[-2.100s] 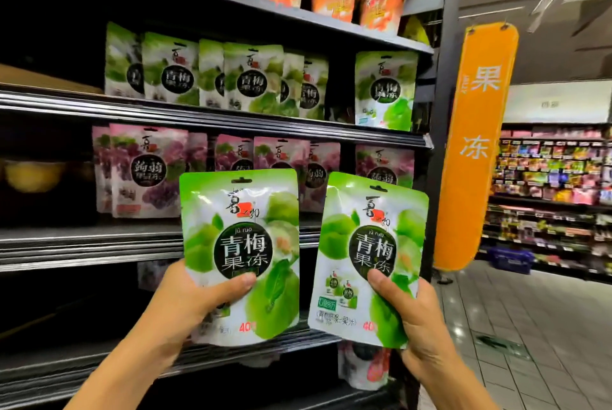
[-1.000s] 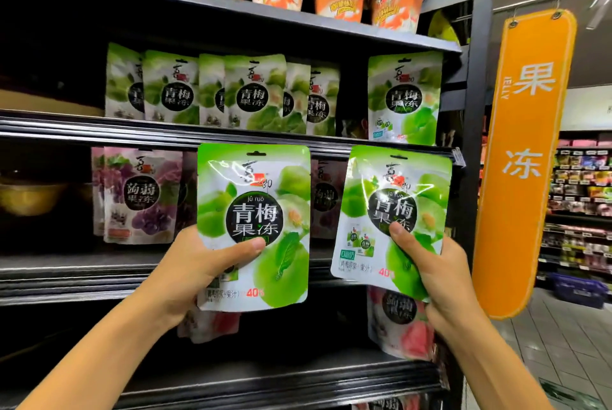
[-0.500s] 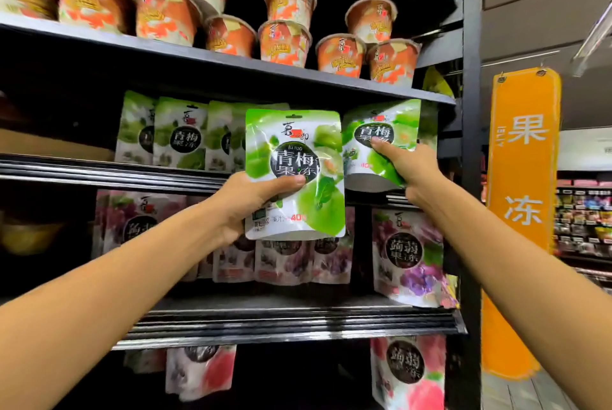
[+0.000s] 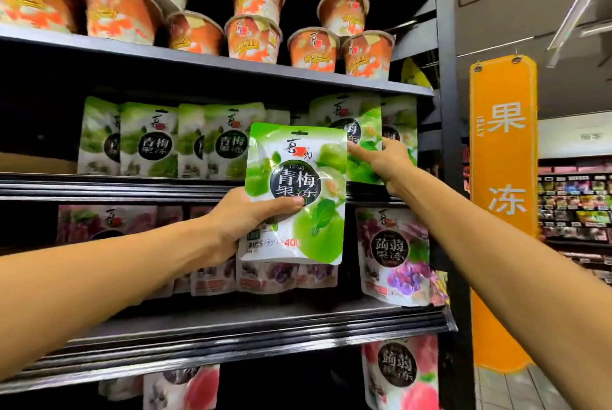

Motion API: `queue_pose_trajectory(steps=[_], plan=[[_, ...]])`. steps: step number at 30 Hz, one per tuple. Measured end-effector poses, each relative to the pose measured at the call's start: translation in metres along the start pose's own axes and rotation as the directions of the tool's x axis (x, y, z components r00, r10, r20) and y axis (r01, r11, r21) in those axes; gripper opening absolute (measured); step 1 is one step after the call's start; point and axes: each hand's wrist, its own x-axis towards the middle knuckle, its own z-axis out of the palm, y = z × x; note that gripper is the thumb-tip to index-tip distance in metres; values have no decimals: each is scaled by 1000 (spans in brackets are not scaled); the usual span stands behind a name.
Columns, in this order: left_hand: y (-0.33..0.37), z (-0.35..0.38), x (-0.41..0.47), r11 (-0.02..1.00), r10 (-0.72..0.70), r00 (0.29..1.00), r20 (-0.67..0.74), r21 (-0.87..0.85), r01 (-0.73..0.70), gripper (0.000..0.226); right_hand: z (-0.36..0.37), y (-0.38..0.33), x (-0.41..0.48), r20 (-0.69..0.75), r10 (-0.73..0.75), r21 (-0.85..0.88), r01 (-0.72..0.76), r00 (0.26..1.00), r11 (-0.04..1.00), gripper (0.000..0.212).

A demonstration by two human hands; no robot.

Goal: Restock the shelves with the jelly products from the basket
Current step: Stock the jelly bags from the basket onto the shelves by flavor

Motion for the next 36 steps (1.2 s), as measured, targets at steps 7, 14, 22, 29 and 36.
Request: queue_pose_trajectory(steps=[7,14,22,29,36], plan=[[-8,-2,-2,1000,13,1000,-9,-23,-13,48,-24,8,-13,-7,-96,-390,85,995,917,60],[8,-2,2,999,-3,999,-44,42,5,43,-24,10,-17,-106,-101,-566,23,989,824,79],[34,1,19,999,-43,993,-111,14,45,41,-29,12,-12,-106,-101,-606,16,989,795,83],[51,9,39,999,-39,990,-134,23,42,66,-23,-6,-23,-189,-316,-546,168,930,821,55],[57,18,57,996,-83,988,-129,1,84,54,7,-37,-61,322,97,17,-109,942,994,42]])
